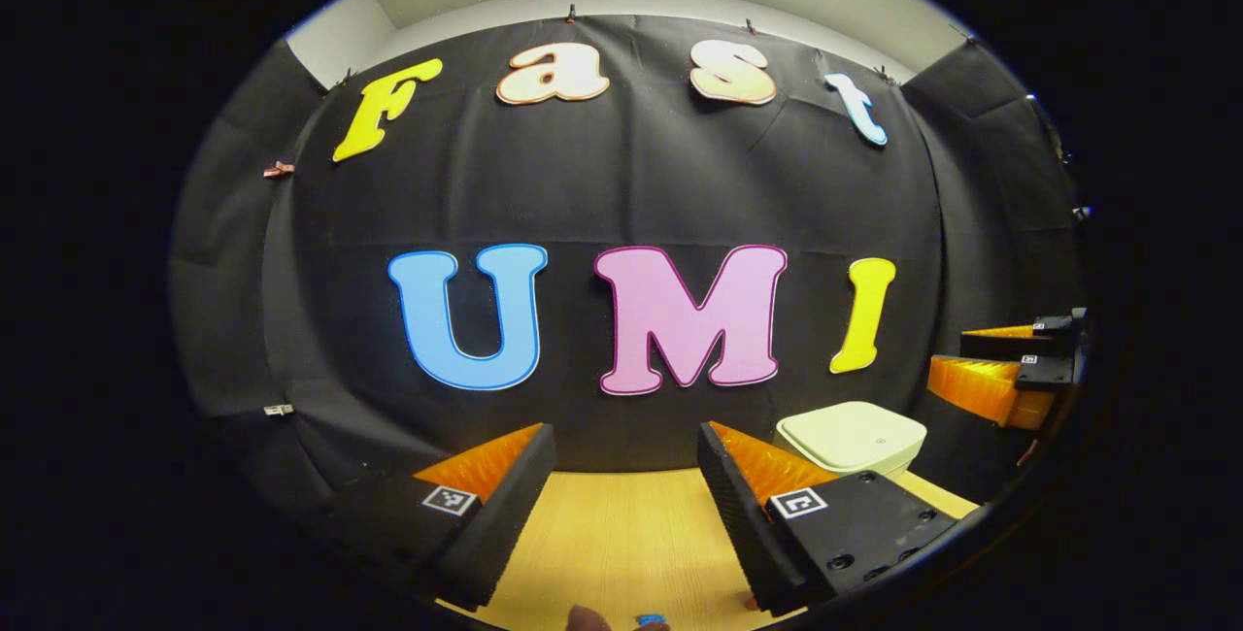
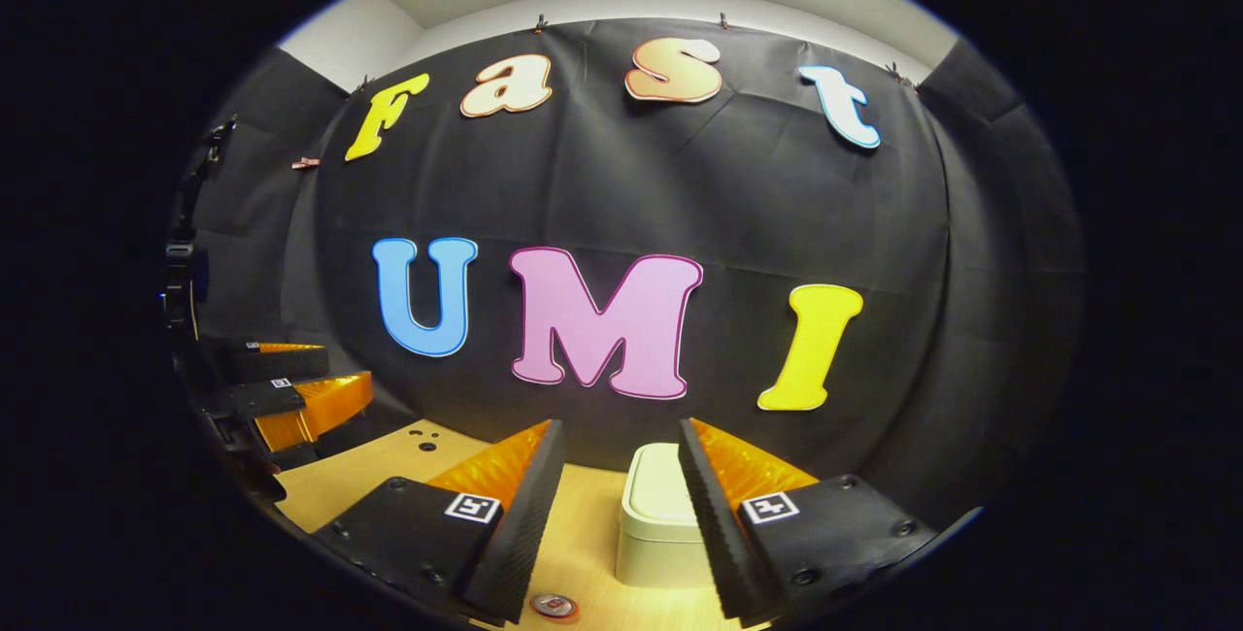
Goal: Press the lid of the desktop garbage bin to open it, pick up the crumpled paper on the desktop and throw it into the bin, then pick up the pop can on the desktop and drop it into the bin, and finally close the garbage bin lid.
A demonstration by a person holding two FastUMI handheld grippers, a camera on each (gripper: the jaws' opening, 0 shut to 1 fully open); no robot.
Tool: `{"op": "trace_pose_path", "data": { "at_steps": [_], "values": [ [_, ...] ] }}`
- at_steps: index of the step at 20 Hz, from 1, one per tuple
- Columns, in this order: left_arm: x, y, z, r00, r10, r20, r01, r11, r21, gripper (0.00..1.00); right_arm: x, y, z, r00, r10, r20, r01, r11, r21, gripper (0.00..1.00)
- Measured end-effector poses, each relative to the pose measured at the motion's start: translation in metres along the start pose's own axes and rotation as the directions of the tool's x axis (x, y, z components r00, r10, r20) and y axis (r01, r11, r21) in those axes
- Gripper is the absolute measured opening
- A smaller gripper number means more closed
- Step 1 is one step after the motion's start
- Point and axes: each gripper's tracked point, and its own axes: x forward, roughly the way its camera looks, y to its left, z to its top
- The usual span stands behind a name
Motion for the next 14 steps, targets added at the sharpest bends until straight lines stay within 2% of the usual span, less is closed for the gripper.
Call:
{"op": "trace_pose_path", "data": {
  "at_steps": [2, 3, 5, 7, 8, 10, 12, 14],
  "values": [
    [0.0, -0.001, 0.0, 1.0, 0.0, 0.002, 0.0, 1.0, 0.001, 0.94, 0.0, 0.004, -0.002, 1.0, 0.021, -0.011, -0.021, 1.0, 0.004, 0.66],
    [0.0, -0.002, 0.001, 1.0, 0.001, 0.003, -0.001, 1.0, 0.003, 0.94, 0.0, 0.006, -0.004, 0.999, 0.033, -0.024, -0.032, 0.999, 0.015, 0.58],
    [0.001, -0.002, 0.001, 1.0, 0.001, 0.003, -0.001, 1.0, 0.006, 0.94, 0.002, 0.01, -0.009, 0.997, 0.056, -0.05, -0.054, 0.998, 0.043, 0.48],
    [0.0, -0.003, 0.002, 1.0, 0.001, 0.004, -0.001, 1.0, 0.005, 0.94, -0.001, 0.007, -0.007, 0.997, 0.064, -0.048, -0.06, 0.995, 0.077, 0.06],
    [0.001, -0.002, -0.001, 1.0, 0.002, 0.003, -0.002, 1.0, 0.005, 0.94, 0.0, 0.012, -0.009, 0.995, 0.089, -0.049, -0.084, 0.992, 0.09, 0.08],
    [0.001, -0.002, -0.003, 1.0, 0.003, -0.002, -0.003, 1.0, 0.003, 0.94, 0.0, 0.014, -0.014, 0.99, 0.118, -0.071, -0.114, 0.992, 0.056, 0.05],
    [0.002, -0.002, -0.004, 1.0, 0.004, -0.003, -0.004, 1.0, 0.002, 0.94, 0.004, 0.005, -0.016, 0.989, 0.114, -0.091, -0.113, 0.993, 0.018, 0.05],
    [0.003, -0.001, -0.003, 1.0, 0.006, -0.001, -0.006, 1.0, 0.001, 0.94, 0.011, -0.01, -0.013, 0.992, 0.086, -0.094, -0.084, 0.996, 0.027, 0.05]
  ]
}}
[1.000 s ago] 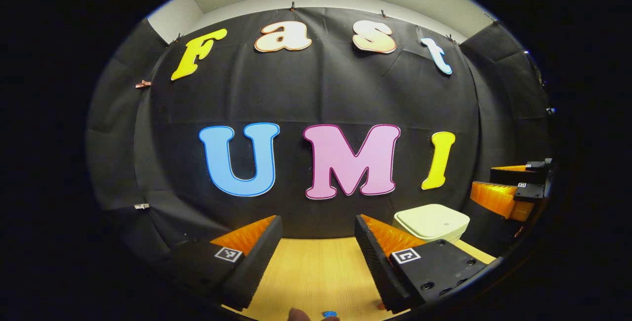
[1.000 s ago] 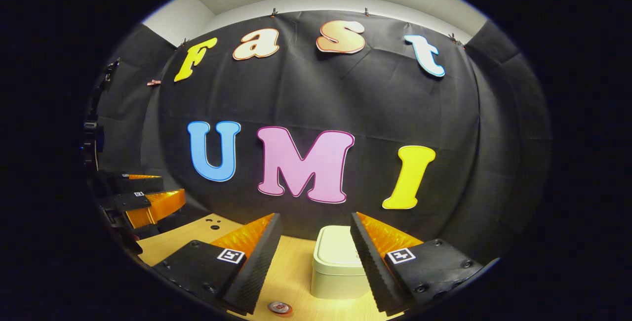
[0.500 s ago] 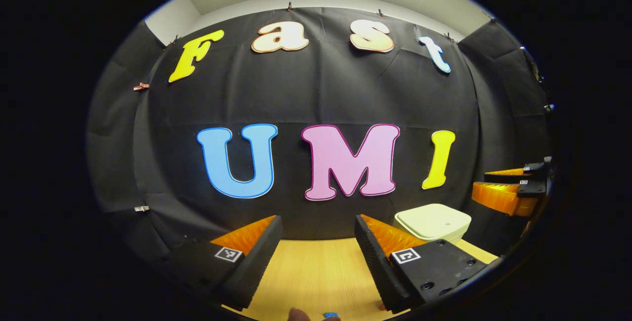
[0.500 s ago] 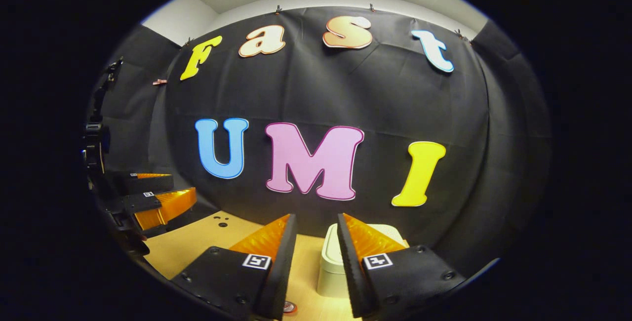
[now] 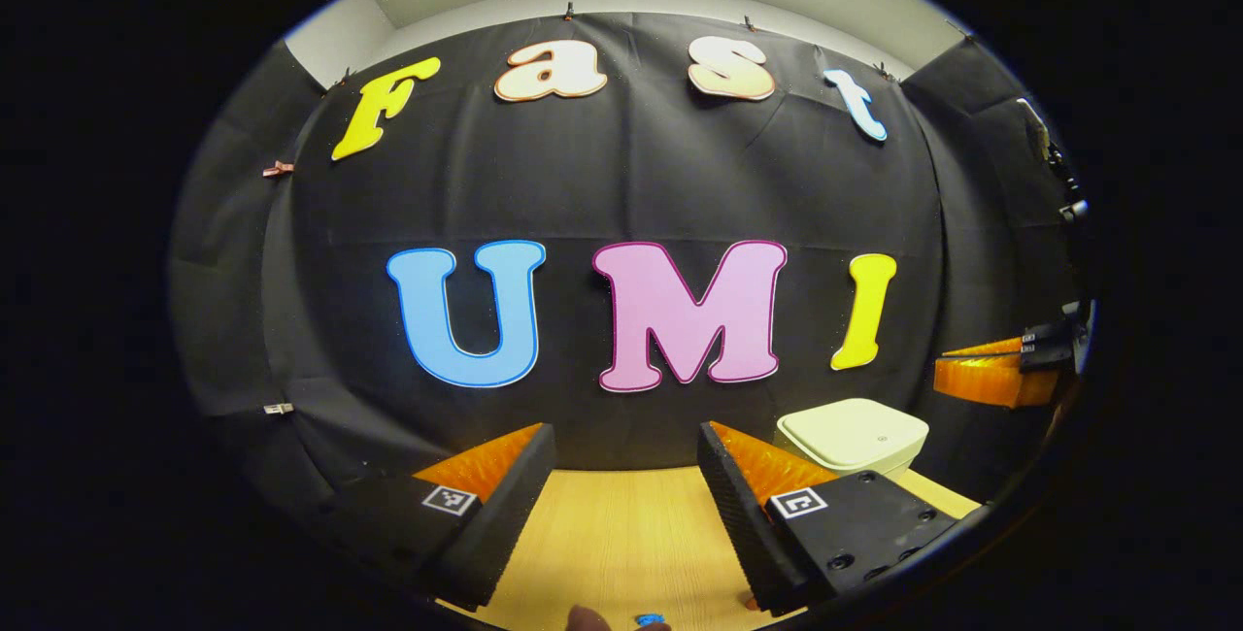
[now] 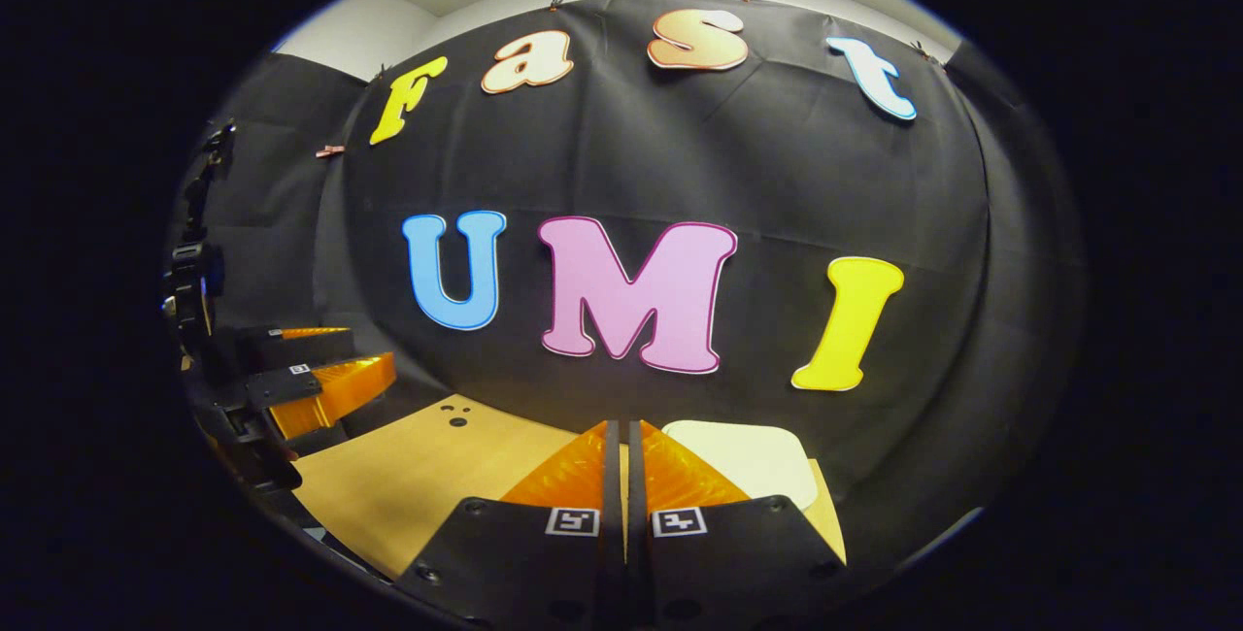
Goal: Press the lid of the desktop garbage bin to open it, pick up the crumpled paper on the desktop and throw it into the bin, then pick up the pop can on the desktop and drop it into the bin, and finally close the garbage bin lid.
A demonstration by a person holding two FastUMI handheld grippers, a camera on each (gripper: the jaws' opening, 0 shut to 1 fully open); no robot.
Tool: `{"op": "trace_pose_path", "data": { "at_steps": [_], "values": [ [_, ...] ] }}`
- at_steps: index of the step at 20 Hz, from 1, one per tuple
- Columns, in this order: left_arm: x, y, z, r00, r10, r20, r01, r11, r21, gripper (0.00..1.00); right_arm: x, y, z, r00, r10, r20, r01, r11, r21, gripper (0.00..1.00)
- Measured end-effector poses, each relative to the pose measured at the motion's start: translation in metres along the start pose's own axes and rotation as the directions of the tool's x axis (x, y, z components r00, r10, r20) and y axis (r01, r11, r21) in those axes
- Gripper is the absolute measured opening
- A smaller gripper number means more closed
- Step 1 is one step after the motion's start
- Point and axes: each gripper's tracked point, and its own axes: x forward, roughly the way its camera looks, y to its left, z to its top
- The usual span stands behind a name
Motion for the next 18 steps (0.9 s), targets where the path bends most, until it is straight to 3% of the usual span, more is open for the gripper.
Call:
{"op": "trace_pose_path", "data": {
  "at_steps": [5, 8, 18],
  "values": [
    [0.0, 0.003, -0.004, 1.0, 0.006, -0.008, -0.006, 1.0, -0.004, 0.94, 0.023, -0.028, -0.016, 0.992, 0.012, -0.129, 0.002, 0.995, 0.101, 0.05],
    [0.001, 0.005, -0.005, 1.0, 0.013, -0.006, -0.013, 1.0, -0.004, 0.94, 0.037, -0.054, -0.034, 0.973, -0.036, -0.226, 0.06, 0.993, 0.102, 0.05],
    [0.0, 0.007, -0.007, 1.0, 0.019, -0.008, -0.019, 1.0, 0.0, 0.94, 0.092, -0.1, -0.109, 0.863, -0.019, -0.505, 0.098, 0.987, 0.13, 0.05]
  ]
}}
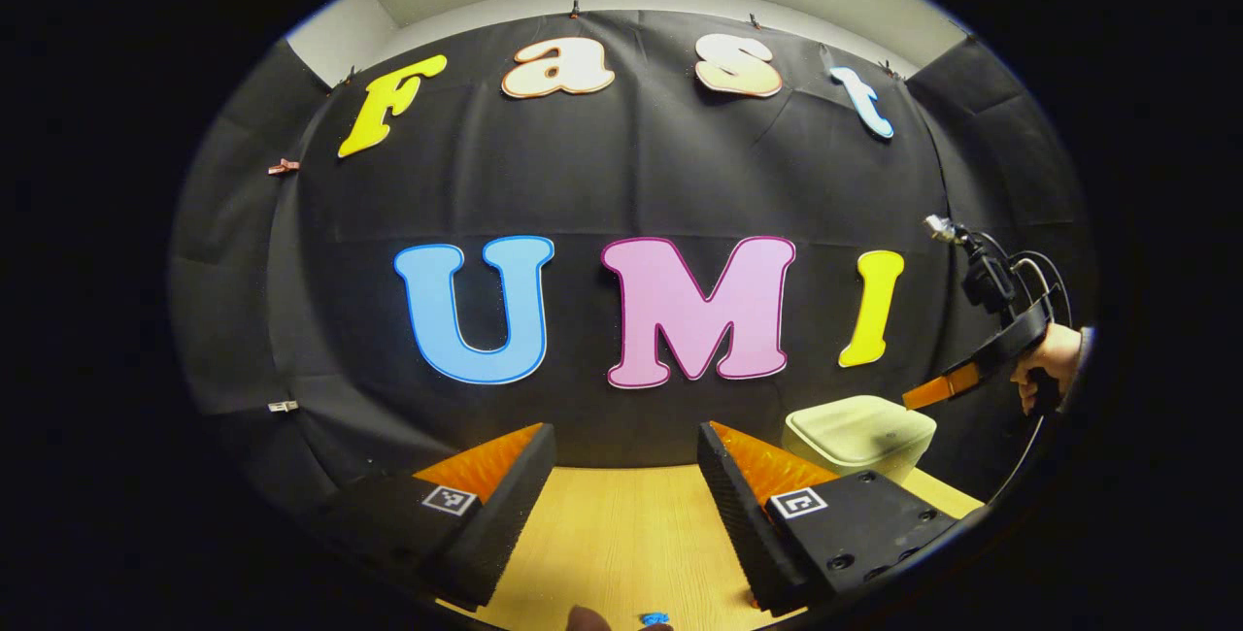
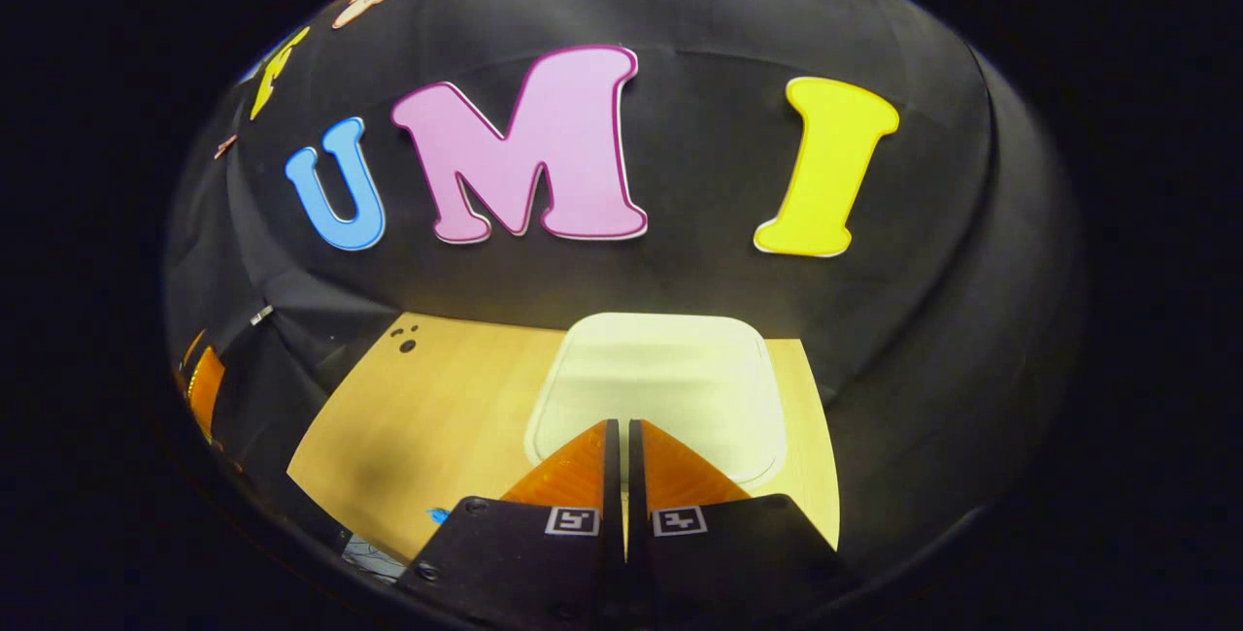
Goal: Press the lid of the desktop garbage bin to open it, pick up the crumpled paper on the desktop and throw it into the bin, then pick up the pop can on the desktop and drop it into the bin, and finally close the garbage bin lid.
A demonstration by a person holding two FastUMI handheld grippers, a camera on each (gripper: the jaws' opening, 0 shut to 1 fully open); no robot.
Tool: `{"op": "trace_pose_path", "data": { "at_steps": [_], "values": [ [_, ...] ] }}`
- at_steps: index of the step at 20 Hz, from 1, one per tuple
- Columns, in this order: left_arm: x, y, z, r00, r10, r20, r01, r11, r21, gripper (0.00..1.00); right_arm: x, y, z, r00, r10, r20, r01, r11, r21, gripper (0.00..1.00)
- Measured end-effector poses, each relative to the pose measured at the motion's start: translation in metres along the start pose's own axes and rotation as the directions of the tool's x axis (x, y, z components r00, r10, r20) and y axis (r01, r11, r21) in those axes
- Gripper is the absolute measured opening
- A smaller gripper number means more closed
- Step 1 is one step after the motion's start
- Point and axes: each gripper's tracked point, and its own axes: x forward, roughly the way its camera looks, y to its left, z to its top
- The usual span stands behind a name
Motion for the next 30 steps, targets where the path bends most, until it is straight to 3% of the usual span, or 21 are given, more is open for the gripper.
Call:
{"op": "trace_pose_path", "data": {
  "at_steps": [14, 24, 30],
  "values": [
    [-0.004, 0.002, -0.003, 1.0, 0.008, 0.001, -0.007, 1.0, -0.007, 0.94, 0.048, -0.019, -0.032, 0.987, -0.022, -0.162, 0.021, 1.0, -0.007, 0.05],
    [-0.002, 0.005, -0.004, 1.0, 0.018, 0.0, -0.018, 1.0, -0.012, 0.94, 0.049, -0.021, -0.032, 0.987, 0.009, -0.16, -0.003, 0.999, 0.033, 0.06],
    [-0.003, 0.005, -0.004, 1.0, 0.016, 0.0, -0.016, 1.0, -0.015, 0.94, 0.035, -0.01, -0.008, 0.999, 0.011, -0.047, -0.01, 1.0, 0.014, 0.05]
  ]
}}
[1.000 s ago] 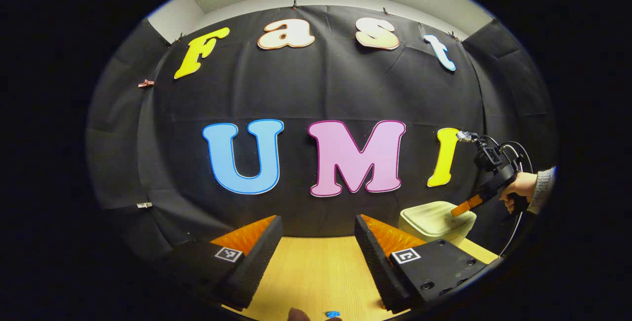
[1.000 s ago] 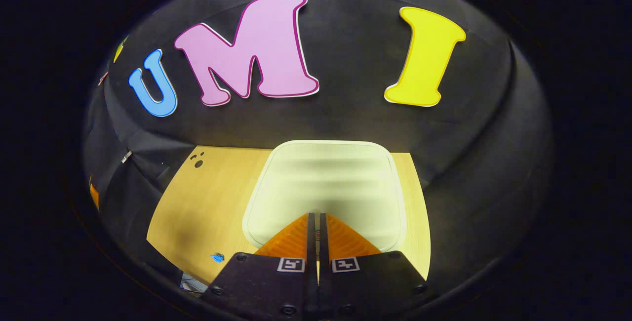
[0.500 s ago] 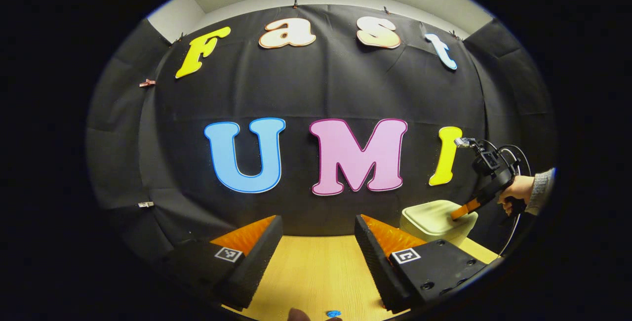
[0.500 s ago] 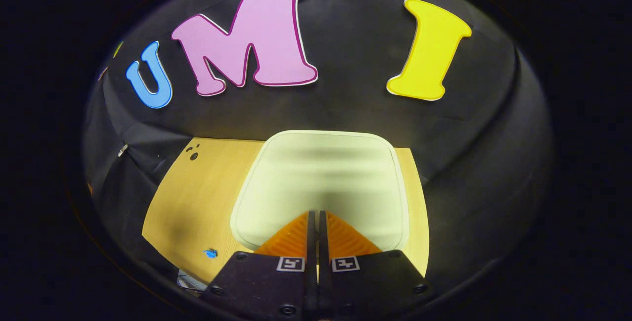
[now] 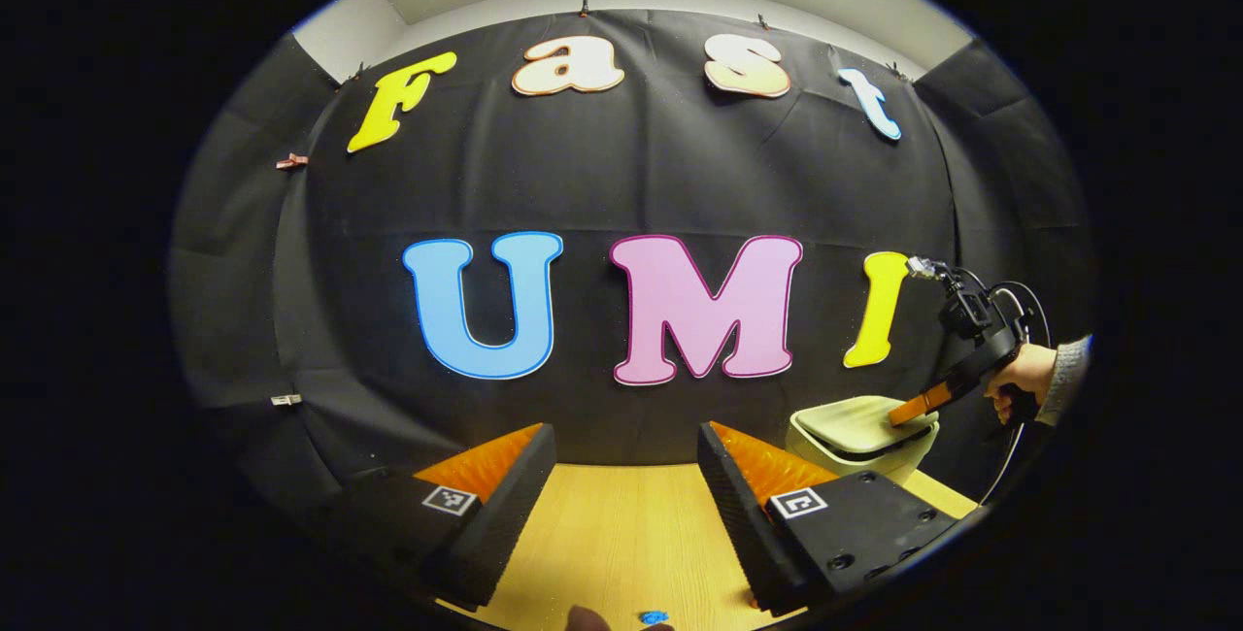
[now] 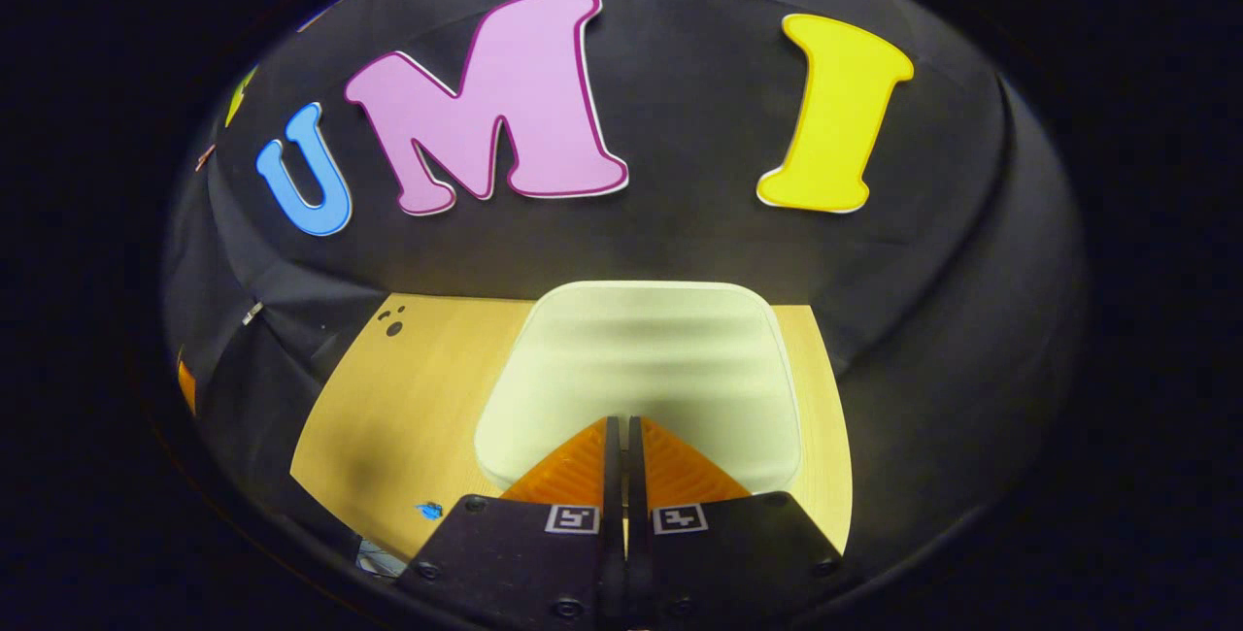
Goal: Press the lid of the desktop garbage bin to open it, pick up the crumpled paper on the desktop and throw it into the bin, then pick up the pop can on the desktop and drop it into the bin, and finally close the garbage bin lid.
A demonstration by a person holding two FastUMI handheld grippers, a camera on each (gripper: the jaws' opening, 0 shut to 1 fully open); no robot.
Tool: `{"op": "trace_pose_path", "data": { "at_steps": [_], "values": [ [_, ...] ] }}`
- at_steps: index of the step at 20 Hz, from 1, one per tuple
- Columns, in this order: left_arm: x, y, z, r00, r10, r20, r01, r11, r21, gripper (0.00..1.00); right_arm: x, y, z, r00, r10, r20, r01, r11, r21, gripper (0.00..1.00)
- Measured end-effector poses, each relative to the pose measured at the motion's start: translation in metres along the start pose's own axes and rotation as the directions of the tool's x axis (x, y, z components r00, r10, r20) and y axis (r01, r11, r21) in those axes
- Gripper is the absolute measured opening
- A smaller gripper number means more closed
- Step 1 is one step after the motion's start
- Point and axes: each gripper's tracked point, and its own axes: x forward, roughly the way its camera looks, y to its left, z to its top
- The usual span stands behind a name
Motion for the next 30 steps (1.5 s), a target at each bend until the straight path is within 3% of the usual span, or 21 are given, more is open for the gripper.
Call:
{"op": "trace_pose_path", "data": {
  "at_steps": [7, 14, 23, 28, 30],
  "values": [
    [0.0, -0.002, 0.002, 1.0, -0.009, 0.004, 0.009, 1.0, 0.003, 0.94, -0.027, 0.008, 0.04, 0.978, -0.001, 0.208, 0.004, 1.0, -0.017, 0.05],
    [0.0, -0.001, 0.001, 1.0, -0.007, 0.003, 0.007, 1.0, 0.002, 0.94, -0.062, 0.015, 0.076, 0.918, 0.003, 0.396, 0.021, 0.998, -0.057, 0.05],
    [0.0, 0.004, -0.003, 1.0, 0.01, 0.007, -0.01, 1.0, -0.003, 0.94, -0.09, 0.035, 0.084, 0.865, 0.033, 0.5, 0.042, 0.99, -0.137, 0.05],
    [0.0, 0.011, -0.025, 1.0, 0.005, -0.017, -0.005, 1.0, -0.02, 0.94, -0.097, 0.056, 0.069, 0.869, 0.074, 0.49, 0.022, 0.982, -0.187, 0.06],
    [0.001, 0.012, -0.034, 1.0, -0.016, -0.021, 0.015, 0.999, -0.03, 0.94, -0.096, 0.062, 0.061, 0.876, 0.084, 0.475, 0.012, 0.98, -0.197, 0.16]
  ]
}}
